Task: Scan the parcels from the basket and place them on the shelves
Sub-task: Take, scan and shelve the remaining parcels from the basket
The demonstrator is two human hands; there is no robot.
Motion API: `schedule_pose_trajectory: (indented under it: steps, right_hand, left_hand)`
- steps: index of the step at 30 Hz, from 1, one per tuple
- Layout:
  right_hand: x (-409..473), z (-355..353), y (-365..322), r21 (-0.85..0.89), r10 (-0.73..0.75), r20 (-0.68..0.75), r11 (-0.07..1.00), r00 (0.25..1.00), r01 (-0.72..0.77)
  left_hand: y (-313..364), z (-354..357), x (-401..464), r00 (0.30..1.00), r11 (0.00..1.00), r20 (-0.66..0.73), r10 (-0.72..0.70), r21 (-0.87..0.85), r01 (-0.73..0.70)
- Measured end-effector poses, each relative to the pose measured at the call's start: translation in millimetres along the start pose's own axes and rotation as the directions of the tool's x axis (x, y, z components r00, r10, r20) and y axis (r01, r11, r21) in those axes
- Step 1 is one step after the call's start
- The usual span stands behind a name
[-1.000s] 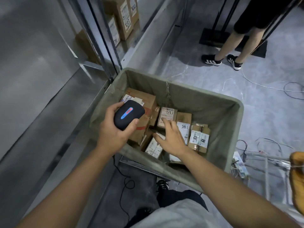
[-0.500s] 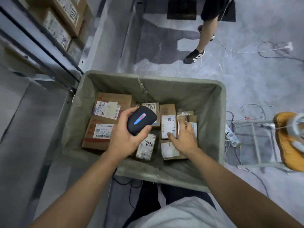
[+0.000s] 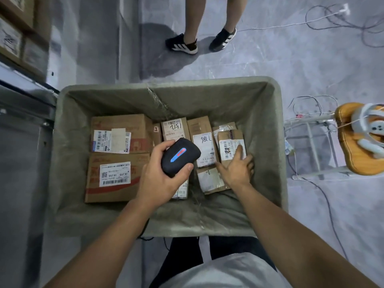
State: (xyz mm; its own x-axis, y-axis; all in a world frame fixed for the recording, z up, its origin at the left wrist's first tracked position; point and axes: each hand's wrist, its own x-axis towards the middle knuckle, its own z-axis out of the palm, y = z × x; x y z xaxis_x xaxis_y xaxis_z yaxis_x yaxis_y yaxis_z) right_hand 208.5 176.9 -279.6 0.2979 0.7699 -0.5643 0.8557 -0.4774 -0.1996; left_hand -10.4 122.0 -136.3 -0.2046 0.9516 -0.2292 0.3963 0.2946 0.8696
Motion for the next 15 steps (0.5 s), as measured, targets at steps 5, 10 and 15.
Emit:
schedule_pose_trajectory:
  steps: [5, 10, 15]
  right_hand:
    - [-1, 1, -1, 0.005, -0.004, -0.024, 1.000, 1.000, 0.004]
    - [-10, -16, -7, 0.031, -0.076, -0.061, 0.996, 0.995, 0.078]
    - [-25, -38, -19, 0.024, -0.267, -0.080, 0.963, 0.960, 0.270]
  left_hand:
    - [-1, -3, 1, 1.000, 1.000, 0.018, -0.007, -0.004, 0.008]
    - [1, -11, -1, 1.000, 0.999, -0.012, 0.000, -0.035, 0.000]
    - [4, -21, -11, 0.998, 0.997, -0.059, -0.002, -0.076, -0.003]
